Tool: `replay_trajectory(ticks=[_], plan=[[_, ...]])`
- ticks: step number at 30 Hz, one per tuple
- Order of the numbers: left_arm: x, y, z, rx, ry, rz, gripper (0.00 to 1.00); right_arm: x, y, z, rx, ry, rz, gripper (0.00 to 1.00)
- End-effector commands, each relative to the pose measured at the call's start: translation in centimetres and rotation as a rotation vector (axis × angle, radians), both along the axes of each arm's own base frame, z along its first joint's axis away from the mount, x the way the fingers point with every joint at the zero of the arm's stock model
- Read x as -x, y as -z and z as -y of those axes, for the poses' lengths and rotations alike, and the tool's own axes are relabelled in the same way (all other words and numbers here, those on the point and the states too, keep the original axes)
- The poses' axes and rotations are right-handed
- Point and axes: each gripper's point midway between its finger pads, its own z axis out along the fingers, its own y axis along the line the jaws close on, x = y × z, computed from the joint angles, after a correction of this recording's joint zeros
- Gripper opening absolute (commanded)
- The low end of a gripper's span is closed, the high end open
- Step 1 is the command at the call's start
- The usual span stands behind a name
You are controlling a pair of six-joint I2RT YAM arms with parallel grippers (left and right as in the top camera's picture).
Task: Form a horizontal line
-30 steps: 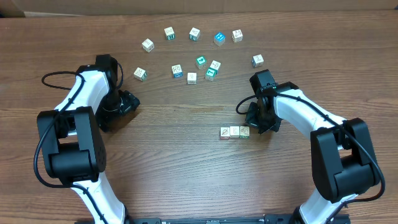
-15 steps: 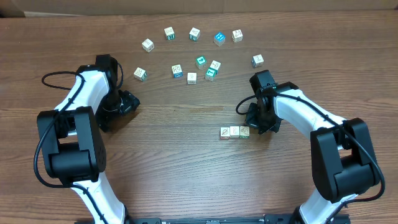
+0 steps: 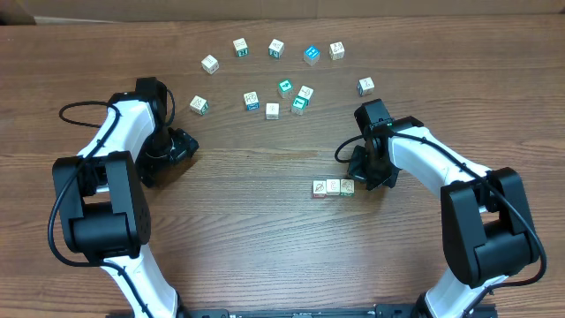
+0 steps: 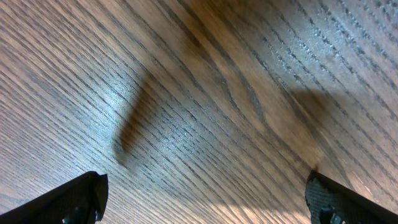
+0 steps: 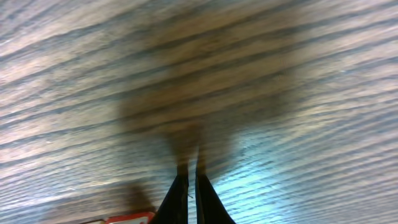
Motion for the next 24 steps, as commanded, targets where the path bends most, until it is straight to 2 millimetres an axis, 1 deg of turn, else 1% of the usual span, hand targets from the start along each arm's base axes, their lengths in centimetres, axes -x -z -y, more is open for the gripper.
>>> replay_trajectory(ticks=[1,20,24], plan=[[0.16,-0.08,-0.21,-0.019,0.017,-0.003,1.00,-0.22,-0.31,-0.74,-0.021,-0.007,0.013,0.04],[0.16,-0.08,-0.21,-0.019,0.017,-0.003,1.00,-0.12,-0.31,-0.73,-0.020,-0.006,0.009,0.04],[0.16,-0.08,-0.21,-0.019,0.016,-0.003,1.00,-0.03,-0.33,-1.05,-0.038,-0.011,0.004,0.04]])
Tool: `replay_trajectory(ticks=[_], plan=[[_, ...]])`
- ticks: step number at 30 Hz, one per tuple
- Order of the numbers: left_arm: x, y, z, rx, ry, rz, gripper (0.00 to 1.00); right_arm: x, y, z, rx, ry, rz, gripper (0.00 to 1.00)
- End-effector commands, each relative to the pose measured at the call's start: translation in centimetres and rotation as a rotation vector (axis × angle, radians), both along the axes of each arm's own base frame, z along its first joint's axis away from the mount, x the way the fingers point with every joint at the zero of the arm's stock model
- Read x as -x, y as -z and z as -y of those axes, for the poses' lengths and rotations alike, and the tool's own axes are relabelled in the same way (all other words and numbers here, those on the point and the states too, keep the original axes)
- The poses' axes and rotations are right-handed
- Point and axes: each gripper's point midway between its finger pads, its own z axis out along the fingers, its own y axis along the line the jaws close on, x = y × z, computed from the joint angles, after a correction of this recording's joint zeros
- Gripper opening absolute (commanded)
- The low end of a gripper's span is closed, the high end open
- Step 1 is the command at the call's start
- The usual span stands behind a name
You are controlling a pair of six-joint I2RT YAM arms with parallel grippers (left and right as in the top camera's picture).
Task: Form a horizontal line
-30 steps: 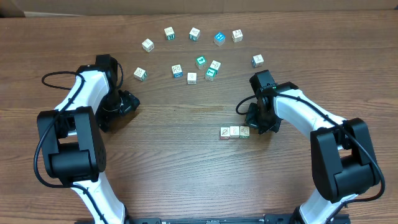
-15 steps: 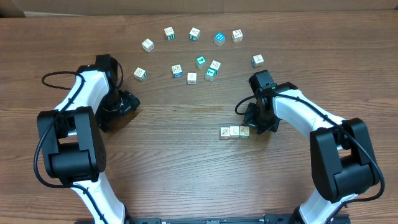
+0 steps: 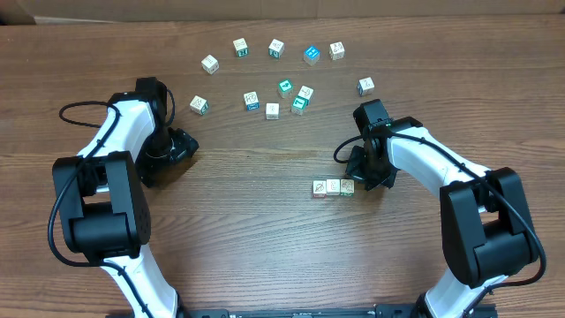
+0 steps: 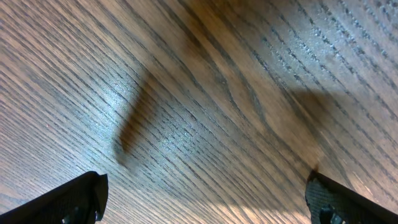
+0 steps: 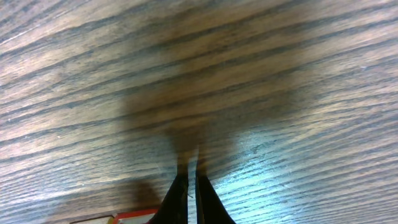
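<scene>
Three small cubes (image 3: pixel 333 187) lie side by side in a short row on the wooden table. My right gripper (image 3: pixel 364 177) is just right of the row's right end, low over the table, its fingers shut with nothing between them. In the right wrist view the shut fingertips (image 5: pixel 191 186) point at bare wood, and a red-edged cube (image 5: pixel 134 217) shows at the bottom left. My left gripper (image 3: pixel 181 148) rests far to the left, open, and its dark fingers (image 4: pixel 74 199) stand wide apart over bare wood.
Several loose cubes lie scattered at the back of the table, among them a teal one (image 3: pixel 284 87), a blue one (image 3: pixel 311 55) and a white one (image 3: pixel 365 86). A black cable loops beside the left arm (image 3: pixel 79 110).
The right gripper has shifted very slightly beside the row, so a little more of the red-edged cube shows in its wrist view. The left arm and the cubes have not moved.
</scene>
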Motion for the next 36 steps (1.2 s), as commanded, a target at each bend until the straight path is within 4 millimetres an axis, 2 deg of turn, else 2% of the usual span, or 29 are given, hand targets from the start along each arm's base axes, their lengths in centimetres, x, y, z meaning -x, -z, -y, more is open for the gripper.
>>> replay_trajectory(ticks=[1,36], plan=[[0.15,-0.08,-0.20,-0.019,0.017,-0.002,1.00,-0.12,-0.31,-0.55,-0.019,-0.004,0.007,0.04],[0.16,-0.08,-0.21,-0.019,0.016,-0.003,1.00,-0.29,-0.34,-1.36,-0.022,-0.027,0.024,0.04]])
